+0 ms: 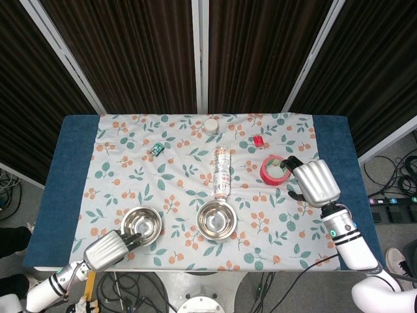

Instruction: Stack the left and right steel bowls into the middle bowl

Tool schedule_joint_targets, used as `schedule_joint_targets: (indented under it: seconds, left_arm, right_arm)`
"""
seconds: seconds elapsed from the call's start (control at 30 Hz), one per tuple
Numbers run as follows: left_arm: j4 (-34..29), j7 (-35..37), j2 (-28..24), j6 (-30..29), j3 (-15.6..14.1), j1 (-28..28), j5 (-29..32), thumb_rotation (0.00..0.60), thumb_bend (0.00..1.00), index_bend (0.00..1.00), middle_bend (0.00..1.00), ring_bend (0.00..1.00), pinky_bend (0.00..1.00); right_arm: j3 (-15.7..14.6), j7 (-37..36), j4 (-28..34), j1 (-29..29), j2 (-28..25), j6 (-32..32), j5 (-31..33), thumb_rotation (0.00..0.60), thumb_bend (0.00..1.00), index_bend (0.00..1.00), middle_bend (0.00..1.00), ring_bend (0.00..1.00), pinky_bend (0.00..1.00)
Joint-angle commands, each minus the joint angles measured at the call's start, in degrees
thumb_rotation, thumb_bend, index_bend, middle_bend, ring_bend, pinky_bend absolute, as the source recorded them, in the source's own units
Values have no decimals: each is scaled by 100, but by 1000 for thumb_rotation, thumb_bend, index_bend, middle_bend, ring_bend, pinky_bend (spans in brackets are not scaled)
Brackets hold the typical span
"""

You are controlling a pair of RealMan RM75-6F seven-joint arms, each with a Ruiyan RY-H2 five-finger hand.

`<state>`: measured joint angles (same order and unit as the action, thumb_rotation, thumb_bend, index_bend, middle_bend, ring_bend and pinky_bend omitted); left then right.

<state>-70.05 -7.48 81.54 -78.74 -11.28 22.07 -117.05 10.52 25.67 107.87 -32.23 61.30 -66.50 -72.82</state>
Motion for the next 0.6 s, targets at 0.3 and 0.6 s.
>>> schedule_joint_targets:
  seconds: [0.3, 0.6]
  left_arm:
    - [487, -8, 366, 321, 90, 217, 230, 600, 165, 413, 406, 741, 845]
    - [926, -316, 613, 340, 128, 296, 297, 600, 184, 480, 470, 775, 870]
  right_arm:
    - [-25, -55, -98, 52, -47, -5, 93, 600, 0, 376, 400, 931, 1000]
    - [-43, -79, -231, 60, 5, 40, 226, 600, 0, 376, 428, 931, 1000]
